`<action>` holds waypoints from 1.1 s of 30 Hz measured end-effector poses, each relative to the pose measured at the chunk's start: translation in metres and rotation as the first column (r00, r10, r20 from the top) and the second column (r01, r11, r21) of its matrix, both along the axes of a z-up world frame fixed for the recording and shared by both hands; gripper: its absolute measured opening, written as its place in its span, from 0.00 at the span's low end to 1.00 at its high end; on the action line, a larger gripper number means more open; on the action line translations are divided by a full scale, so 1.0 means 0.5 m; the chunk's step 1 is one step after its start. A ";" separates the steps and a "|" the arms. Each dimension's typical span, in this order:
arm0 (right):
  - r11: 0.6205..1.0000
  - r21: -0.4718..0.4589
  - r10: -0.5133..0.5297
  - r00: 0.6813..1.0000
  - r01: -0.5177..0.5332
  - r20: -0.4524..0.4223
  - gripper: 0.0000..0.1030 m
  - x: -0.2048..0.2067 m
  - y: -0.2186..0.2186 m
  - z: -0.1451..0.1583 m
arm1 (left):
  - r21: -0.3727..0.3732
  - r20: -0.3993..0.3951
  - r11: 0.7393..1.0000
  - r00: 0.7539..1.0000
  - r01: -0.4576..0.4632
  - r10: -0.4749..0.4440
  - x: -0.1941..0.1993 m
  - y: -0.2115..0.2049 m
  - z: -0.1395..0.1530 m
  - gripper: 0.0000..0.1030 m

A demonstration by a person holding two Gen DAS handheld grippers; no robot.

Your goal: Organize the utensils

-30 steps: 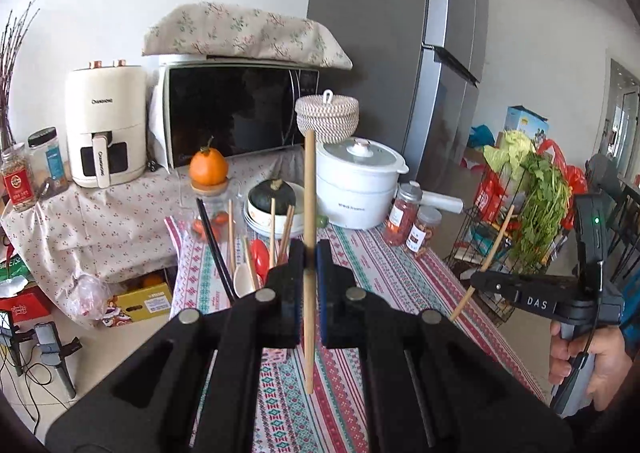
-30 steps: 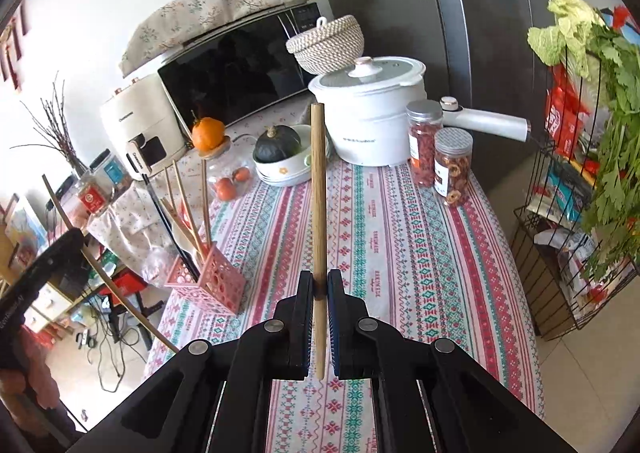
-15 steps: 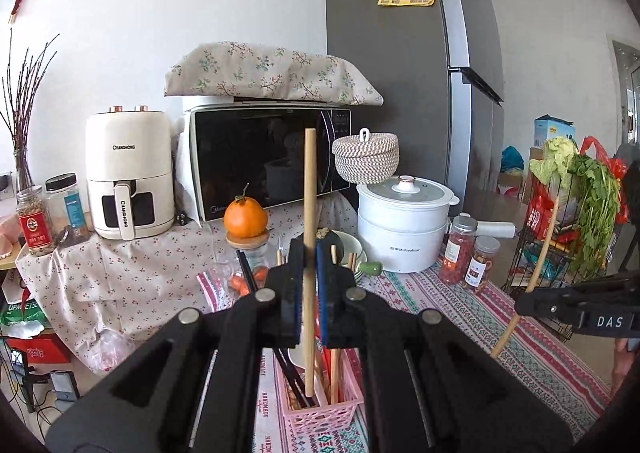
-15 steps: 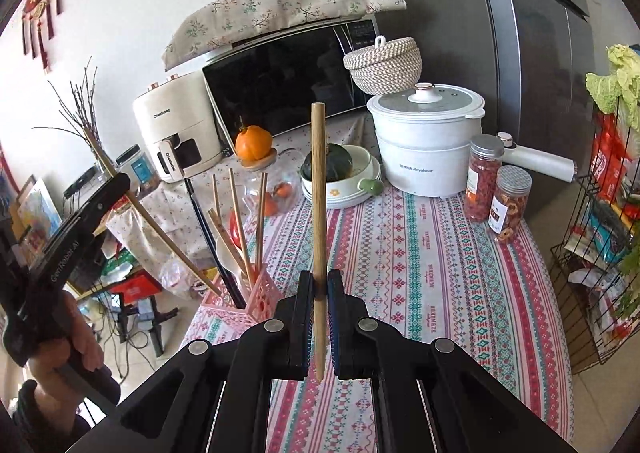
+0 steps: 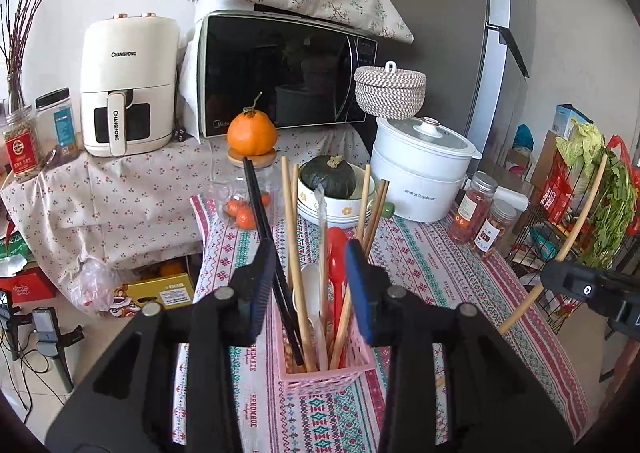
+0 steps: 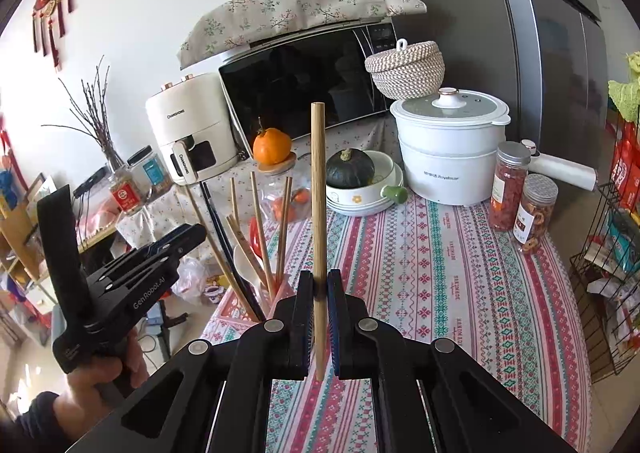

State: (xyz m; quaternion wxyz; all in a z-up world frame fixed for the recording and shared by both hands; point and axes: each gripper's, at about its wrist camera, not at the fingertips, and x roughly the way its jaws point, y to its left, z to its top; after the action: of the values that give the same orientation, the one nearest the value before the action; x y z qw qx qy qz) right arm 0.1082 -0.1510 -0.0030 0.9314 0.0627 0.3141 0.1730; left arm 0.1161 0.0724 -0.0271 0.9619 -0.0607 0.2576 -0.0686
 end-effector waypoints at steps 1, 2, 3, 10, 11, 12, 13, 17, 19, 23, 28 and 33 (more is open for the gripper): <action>1.000 0.006 0.005 1.000 -0.005 0.008 0.07 0.000 0.005 0.004 | -0.015 -0.007 1.000 1.000 -0.006 0.006 -0.004 0.007 0.003 0.49; 1.000 0.014 0.009 1.000 -0.009 0.019 0.07 -0.001 0.010 0.009 | -0.021 -0.024 1.000 1.000 -0.012 0.012 -0.006 0.012 0.004 0.51; 1.000 0.022 0.014 0.999 -0.015 0.029 0.07 -0.001 0.015 0.014 | -0.021 -0.043 1.000 0.999 -0.017 0.016 -0.010 0.016 0.005 0.55; 0.996 0.075 0.044 0.994 -0.051 0.105 0.07 0.016 0.065 0.041 | 0.047 -0.189 0.997 0.979 -0.067 0.075 -0.036 0.041 -0.012 0.71; 0.995 0.082 0.047 0.992 -0.057 0.113 0.07 0.021 0.073 0.041 | 0.052 -0.203 0.996 0.976 -0.068 0.077 -0.037 0.045 -0.017 0.72; 0.995 0.084 0.049 0.991 -0.060 0.124 0.07 0.025 0.081 0.041 | 0.057 -0.217 0.996 0.973 -0.068 0.079 -0.038 0.048 -0.021 0.74; 0.994 0.084 0.052 0.990 -0.063 0.133 0.07 0.030 0.089 0.040 | 0.066 -0.232 0.995 0.969 -0.068 0.082 -0.039 0.053 -0.027 0.74; 0.996 0.056 0.058 0.989 -0.066 0.133 0.07 0.056 0.124 0.022 | 0.109 -0.272 0.992 0.958 -0.065 0.093 -0.040 0.063 -0.044 0.74; 0.997 0.039 0.065 0.992 -0.070 0.110 0.07 0.070 0.140 0.004 | 0.117 -0.288 0.991 0.953 -0.066 0.097 -0.039 0.068 -0.050 0.75; 0.997 0.000 0.074 0.995 -0.074 0.070 0.07 0.093 0.159 -0.032 | 0.120 -0.313 0.990 0.944 -0.070 0.105 -0.036 0.070 -0.058 0.75; 0.996 0.018 0.086 0.996 -0.086 0.011 0.16 0.110 0.155 -0.065 | 0.114 -0.333 0.991 0.937 -0.073 0.108 -0.035 0.064 -0.062 0.78; 0.995 0.073 0.071 0.997 -0.073 0.032 0.49 0.089 0.121 -0.033 | 0.107 -0.333 0.990 0.935 -0.087 0.119 -0.047 0.059 -0.055 0.82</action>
State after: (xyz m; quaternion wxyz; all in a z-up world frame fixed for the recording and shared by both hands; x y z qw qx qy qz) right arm 0.1526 -0.0904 -0.0193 0.9261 0.0830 0.2957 0.2189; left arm 0.0927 0.1019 -0.0543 0.9072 -0.0412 0.4186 0.0052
